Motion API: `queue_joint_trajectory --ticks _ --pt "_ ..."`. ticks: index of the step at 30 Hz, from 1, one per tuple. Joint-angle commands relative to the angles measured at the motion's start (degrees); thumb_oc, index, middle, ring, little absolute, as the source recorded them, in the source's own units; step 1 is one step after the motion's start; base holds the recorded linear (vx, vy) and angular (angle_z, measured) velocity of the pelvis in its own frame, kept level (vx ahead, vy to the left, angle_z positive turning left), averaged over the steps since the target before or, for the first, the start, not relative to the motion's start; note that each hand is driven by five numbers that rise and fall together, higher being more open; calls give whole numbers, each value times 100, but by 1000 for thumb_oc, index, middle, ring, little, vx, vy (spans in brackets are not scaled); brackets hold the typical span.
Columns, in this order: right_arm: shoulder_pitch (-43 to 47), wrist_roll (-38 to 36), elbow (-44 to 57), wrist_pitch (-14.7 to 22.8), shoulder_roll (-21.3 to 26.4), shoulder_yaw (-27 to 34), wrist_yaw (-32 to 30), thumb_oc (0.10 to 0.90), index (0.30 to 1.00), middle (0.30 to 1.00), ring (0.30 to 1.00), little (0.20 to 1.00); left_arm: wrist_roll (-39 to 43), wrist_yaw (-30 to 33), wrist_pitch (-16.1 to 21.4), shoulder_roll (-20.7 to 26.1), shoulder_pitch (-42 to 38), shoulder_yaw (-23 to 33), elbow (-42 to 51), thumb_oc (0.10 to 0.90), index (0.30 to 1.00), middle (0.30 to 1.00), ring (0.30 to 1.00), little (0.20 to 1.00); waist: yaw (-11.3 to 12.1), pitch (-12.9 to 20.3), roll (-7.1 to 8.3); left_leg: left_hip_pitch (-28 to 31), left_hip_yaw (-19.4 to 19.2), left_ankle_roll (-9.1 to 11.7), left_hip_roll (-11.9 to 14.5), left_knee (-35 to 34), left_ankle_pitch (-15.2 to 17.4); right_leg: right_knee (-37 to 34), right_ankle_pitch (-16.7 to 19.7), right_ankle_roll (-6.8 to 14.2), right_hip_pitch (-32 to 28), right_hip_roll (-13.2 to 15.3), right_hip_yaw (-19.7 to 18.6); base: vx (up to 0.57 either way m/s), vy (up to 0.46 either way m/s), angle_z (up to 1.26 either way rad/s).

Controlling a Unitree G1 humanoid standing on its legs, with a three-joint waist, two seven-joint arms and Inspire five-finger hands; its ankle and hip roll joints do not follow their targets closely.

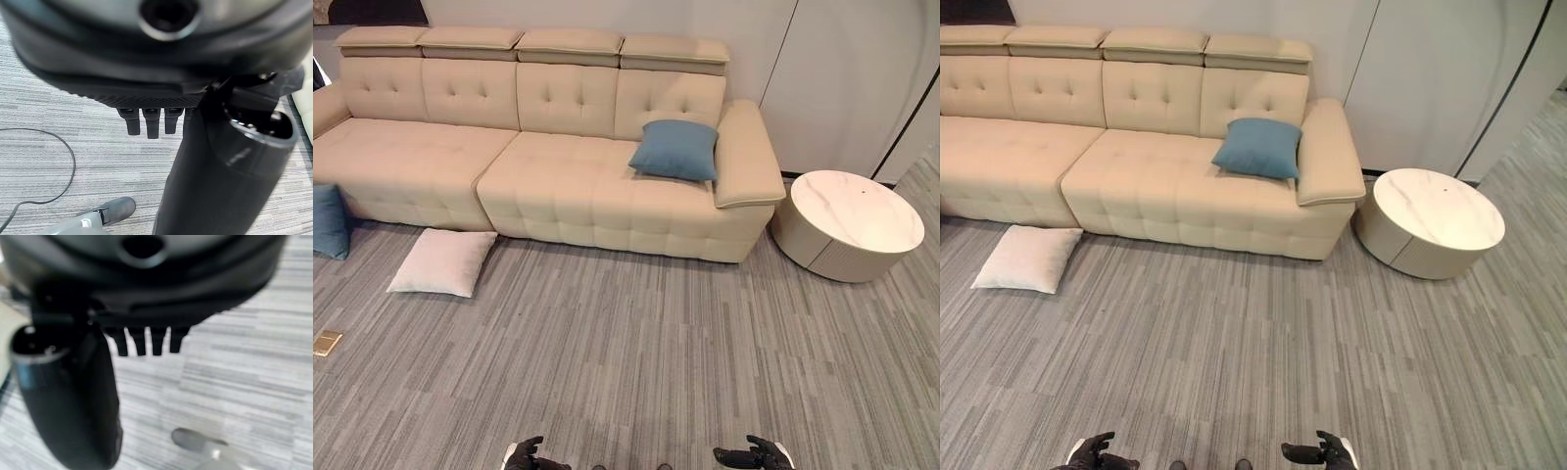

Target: Pick up all the scattered cushions and arrange them neatly on the sofa.

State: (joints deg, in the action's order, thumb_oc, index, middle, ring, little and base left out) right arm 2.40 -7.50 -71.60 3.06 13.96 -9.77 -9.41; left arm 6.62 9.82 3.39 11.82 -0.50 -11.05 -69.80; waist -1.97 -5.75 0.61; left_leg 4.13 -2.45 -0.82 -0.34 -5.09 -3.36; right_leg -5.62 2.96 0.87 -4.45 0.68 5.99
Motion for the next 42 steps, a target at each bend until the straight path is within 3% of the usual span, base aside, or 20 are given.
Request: queue_joint_trajectory --ticks 1,11,21,30,33,38,42 --pt "265 110 -148 107 26 -172 -206 800 900 900 900 900 -270 198 95 112 -443 -81 -317 800 900 900 900 900 62 -90 181 -92 38 205 109 9 539 223 -606 534 -147 423 177 0 0 0" --pt "238 137 -148 93 2 -190 -238 800 900 900 900 900 -295 192 76 75 -511 -195 -289 800 900 900 900 900 0 -135 161 -113 41 227 122 9 512 292 -656 522 -121 417 174 0 0 0" --pt "187 85 -77 66 -16 -200 -225 800 900 900 900 900 -347 191 29 87 -599 -328 -240 800 900 900 900 900 -147 -244 91 -158 61 289 273 57 425 711 -882 341 151 245 -64 -22 -81 0" --pt "117 65 -202 93 164 -210 -249 800 900 900 900 900 -360 71 42 35 -832 -621 -121 800 900 900 900 900 -253 -477 231 -698 109 418 341 1361 670 765 -1002 39 140 61 -130 3 -98 8" --pt "110 73 -223 75 193 -212 -235 800 900 900 900 900 -294 25 48 15 -853 -641 -81 800 900 900 900 900 -246 -509 244 -796 107 395 329 1337 623 734 -1017 50 100 67 -95 70 -5 5" --pt "122 111 -213 56 176 -290 -251 800 900 900 900 900 -257 -21 71 11 -853 -692 -56 800 900 900 900 900 -144 -520 318 -1551 39 342 142 1428 403 757 -1097 104 72 78 -158 97 30 14" --pt "173 232 -201 26 121 -322 -229 800 900 900 900 900 -249 3 58 17 -791 -599 -124 800 900 900 900 900 -69 -440 315 -1362 58 251 72 1345 517 968 -1223 202 12 98 -301 212 145 -36"
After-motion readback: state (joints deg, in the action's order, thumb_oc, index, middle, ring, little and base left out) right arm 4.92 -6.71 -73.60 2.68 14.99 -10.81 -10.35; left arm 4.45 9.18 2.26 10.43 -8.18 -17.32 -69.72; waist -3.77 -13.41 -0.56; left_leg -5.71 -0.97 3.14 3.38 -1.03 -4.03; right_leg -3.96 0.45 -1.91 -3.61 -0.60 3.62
